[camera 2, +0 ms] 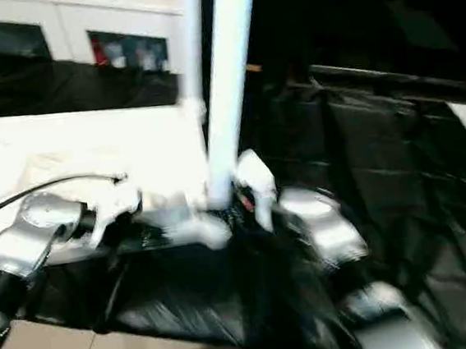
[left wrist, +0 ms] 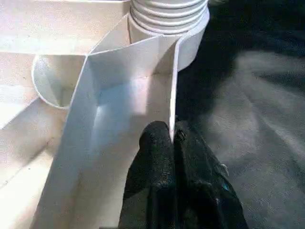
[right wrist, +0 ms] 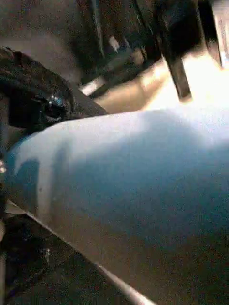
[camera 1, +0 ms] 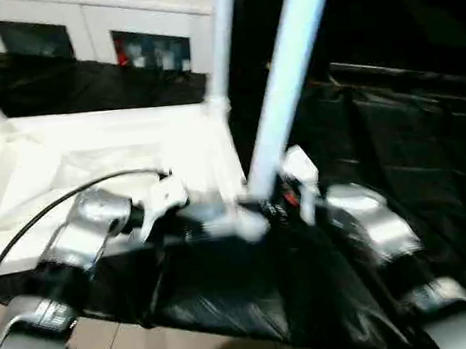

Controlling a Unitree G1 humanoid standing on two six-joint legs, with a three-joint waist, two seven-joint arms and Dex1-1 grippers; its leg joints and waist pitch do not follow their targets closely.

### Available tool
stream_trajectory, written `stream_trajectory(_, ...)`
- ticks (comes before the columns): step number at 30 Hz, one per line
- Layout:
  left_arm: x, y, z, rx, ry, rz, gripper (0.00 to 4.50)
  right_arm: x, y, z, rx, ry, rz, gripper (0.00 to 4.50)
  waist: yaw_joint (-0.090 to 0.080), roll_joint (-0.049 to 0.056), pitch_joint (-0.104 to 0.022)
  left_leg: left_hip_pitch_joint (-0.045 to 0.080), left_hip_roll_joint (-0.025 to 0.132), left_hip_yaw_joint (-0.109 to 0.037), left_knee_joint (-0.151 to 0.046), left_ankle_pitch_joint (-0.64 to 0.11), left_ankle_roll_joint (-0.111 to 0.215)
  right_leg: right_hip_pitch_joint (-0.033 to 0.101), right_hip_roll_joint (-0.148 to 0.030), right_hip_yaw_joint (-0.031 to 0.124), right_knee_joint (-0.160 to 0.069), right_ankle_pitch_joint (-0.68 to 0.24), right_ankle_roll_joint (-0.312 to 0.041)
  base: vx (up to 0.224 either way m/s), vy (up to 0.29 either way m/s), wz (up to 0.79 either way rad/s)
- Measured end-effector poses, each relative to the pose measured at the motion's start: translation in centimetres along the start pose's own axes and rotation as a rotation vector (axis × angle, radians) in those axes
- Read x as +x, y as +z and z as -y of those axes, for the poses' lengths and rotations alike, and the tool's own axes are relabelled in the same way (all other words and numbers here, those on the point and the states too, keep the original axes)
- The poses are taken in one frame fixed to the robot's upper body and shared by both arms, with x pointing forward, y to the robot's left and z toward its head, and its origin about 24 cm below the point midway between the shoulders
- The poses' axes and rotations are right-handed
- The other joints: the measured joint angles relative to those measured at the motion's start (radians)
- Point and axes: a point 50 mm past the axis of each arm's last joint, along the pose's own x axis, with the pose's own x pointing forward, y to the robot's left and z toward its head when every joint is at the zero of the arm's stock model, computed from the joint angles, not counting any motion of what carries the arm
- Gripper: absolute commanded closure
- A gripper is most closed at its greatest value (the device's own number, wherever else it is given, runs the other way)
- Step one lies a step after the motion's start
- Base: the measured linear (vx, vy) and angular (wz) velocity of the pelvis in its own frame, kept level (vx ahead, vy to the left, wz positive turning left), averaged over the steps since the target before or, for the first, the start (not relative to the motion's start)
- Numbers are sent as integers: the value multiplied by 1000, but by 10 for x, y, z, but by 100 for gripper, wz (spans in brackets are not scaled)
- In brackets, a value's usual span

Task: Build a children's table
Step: Insert table leg to table base

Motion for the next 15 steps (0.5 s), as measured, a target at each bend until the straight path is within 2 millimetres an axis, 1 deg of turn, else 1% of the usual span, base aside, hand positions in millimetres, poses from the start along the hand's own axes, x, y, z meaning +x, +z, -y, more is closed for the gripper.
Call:
stream_trajectory(4,12,7,-1,-67,91,10,450,14,5,10,43,-165,-22,261,-3,-1,0,0,0,-2,0,2,-3,-2,0,-1,0,0,0,0,0,0)
stream_trajectory(9,31,20,5,-121,176,35,450,27,10,21,146,-365,-30,261,2,-1,0,-1,0,-2,0,2,-4,-2,0,-2,1,1,-1,0,0,0)
stream_trajectory(11,36,23,7,-124,191,40,450,29,11,22,166,-400,-30,261,3,-4,-2,-2,0,-2,0,2,-4,-2,0,-2,2,1,-2,0,0,0)
stream_trajectory(15,40,25,8,-122,209,41,450,32,12,22,189,-429,-28,261,3,-3,-4,-1,0,0,-1,2,-4,0,0,-2,2,2,-3,0,0,0)
